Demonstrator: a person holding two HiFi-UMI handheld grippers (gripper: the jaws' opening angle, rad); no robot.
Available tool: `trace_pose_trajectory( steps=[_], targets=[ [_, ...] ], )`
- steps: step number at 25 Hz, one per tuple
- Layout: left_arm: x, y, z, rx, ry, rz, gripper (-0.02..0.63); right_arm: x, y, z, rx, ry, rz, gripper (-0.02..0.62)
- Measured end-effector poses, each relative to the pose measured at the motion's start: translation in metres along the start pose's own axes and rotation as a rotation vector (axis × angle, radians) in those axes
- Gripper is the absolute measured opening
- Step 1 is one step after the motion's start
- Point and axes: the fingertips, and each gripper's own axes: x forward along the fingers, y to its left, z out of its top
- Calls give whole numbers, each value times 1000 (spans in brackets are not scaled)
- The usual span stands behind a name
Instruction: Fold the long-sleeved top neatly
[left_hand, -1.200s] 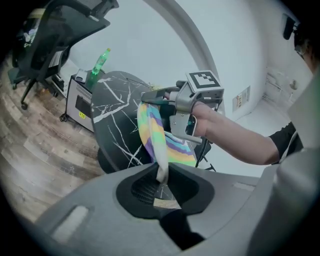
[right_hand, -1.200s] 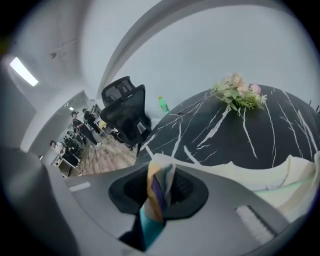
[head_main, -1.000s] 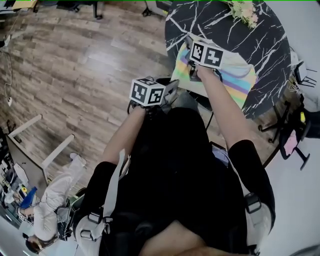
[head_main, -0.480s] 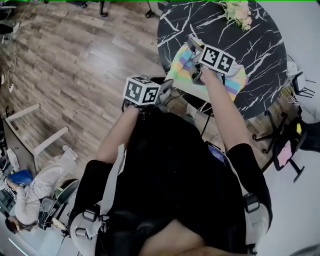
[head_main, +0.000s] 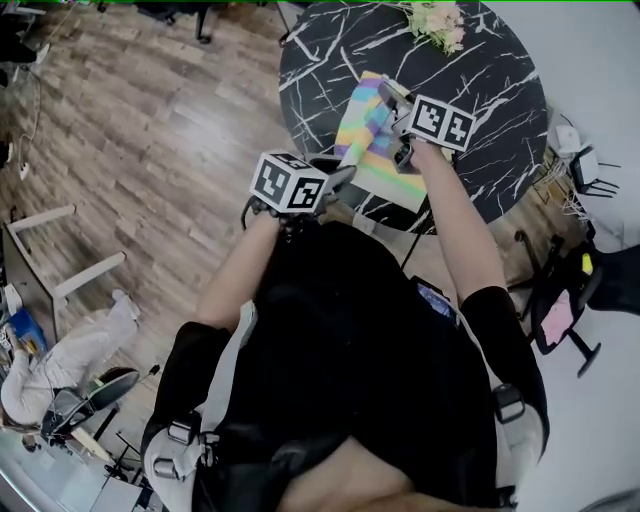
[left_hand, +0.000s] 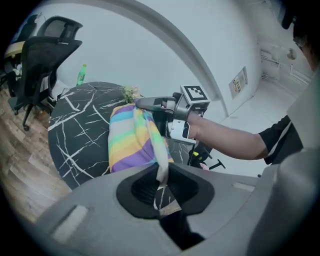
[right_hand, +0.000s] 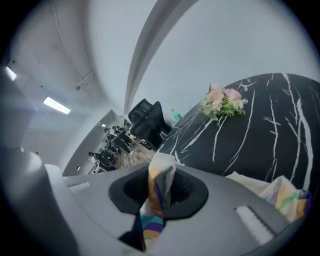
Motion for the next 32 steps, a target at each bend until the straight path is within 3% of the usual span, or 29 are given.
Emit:
trace_pose_trajectory(
  steps=[8, 16, 26, 32],
  targets=[
    [57, -53, -17, 19, 104, -88, 51, -62, -50, -5, -14, 16, 8, 63],
    [99, -83, -39, 53, 181, -105, 51, -101, -90, -21, -11, 21, 11, 63],
    [126, -103, -46, 129, 221, -34, 57, -122, -106, -25, -32, 38, 80, 64],
    [148, -124, -47, 97, 211, -110, 140, -140, -149, -20, -84, 24, -61, 132]
  ],
)
